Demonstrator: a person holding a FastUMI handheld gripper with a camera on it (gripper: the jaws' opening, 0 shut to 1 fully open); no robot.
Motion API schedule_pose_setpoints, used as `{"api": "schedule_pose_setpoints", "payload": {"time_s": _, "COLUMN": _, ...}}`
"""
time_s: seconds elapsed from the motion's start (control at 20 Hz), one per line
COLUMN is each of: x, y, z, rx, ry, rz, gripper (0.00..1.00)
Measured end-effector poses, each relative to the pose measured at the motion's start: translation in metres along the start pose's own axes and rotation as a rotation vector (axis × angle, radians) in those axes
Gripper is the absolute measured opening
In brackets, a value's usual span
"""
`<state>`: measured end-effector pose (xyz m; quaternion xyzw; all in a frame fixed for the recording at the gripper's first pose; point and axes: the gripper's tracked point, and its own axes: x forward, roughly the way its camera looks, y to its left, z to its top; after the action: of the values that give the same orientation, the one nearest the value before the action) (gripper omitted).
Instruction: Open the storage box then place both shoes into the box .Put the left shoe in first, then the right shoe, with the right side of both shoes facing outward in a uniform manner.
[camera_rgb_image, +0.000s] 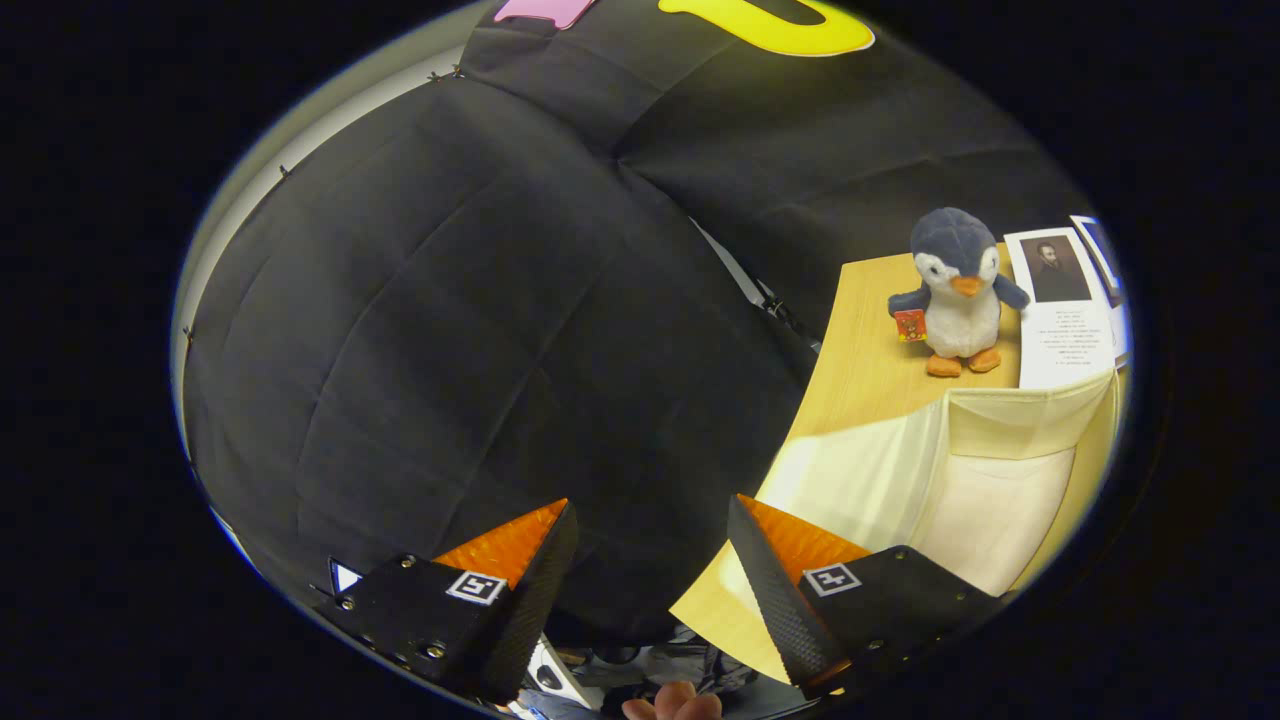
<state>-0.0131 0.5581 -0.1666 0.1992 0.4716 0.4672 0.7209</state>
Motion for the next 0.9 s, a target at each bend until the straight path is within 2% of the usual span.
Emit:
{"api": "schedule_pose_setpoints", "payload": {"time_s": 0.3, "x": -0.044, "y": -0.041, "z": -0.009, "rx": -0.181, "ry": 0.007, "rz": -0.108, "gripper": 0.93}}
{"api": "schedule_pose_setpoints", "payload": {"time_s": 0.7, "x": -0.141, "y": -0.094, "z": -0.013, "rx": -0.297, "ry": -0.075, "rz": -0.246, "gripper": 0.93}}
{"api": "schedule_pose_setpoints", "payload": {"time_s": 0.9, "x": -0.188, "y": -0.135, "z": -0.017, "rx": -0.366, "ry": -0.105, "rz": -0.351, "gripper": 0.93}}
